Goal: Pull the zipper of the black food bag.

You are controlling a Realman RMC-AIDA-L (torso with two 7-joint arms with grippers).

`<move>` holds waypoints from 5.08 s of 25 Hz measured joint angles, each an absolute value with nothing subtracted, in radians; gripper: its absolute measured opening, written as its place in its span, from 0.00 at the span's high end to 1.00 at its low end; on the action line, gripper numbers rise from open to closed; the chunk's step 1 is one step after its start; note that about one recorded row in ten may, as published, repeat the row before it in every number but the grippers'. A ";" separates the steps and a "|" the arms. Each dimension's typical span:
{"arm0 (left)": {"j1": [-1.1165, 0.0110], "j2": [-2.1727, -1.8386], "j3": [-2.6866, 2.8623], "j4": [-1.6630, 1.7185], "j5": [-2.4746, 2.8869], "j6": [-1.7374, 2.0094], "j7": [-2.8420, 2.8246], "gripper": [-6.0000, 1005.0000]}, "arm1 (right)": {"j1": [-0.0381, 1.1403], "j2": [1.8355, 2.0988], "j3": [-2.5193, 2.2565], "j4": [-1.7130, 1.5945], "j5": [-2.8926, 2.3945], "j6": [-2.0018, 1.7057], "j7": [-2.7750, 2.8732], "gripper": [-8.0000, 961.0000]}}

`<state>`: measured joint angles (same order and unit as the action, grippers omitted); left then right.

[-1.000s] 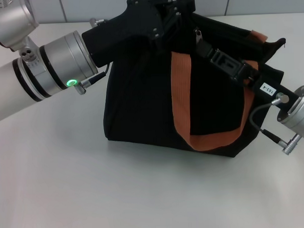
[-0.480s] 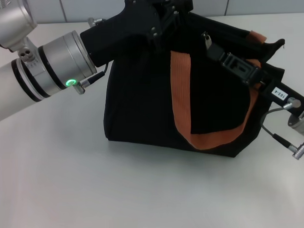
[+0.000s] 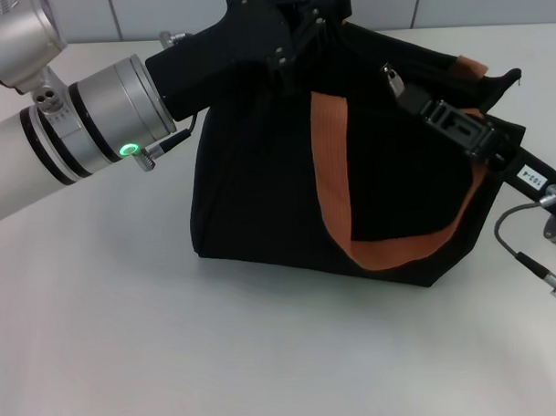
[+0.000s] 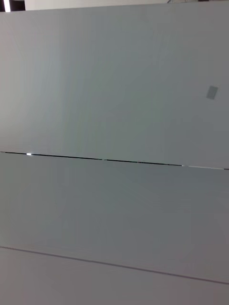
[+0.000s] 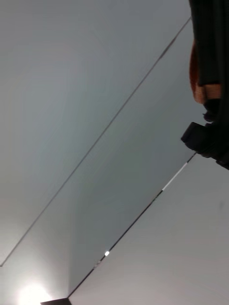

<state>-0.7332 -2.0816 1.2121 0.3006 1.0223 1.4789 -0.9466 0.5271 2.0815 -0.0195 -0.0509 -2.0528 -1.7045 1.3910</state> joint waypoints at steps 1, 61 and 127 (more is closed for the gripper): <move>-0.733 -2.082 1.212 0.301 1.022 1.477 -0.947 0.97 | 0.522 2.082 -0.015 -0.059 -2.052 -1.710 1.401 1.00; -0.731 -2.082 1.237 0.301 0.997 1.479 -0.949 0.97 | 0.529 2.086 0.030 -0.088 -2.062 -1.704 1.307 0.72; -0.733 -2.082 1.416 0.338 0.820 1.457 -0.925 0.97 | 0.439 2.089 -0.473 -0.747 -1.794 -1.862 1.471 0.72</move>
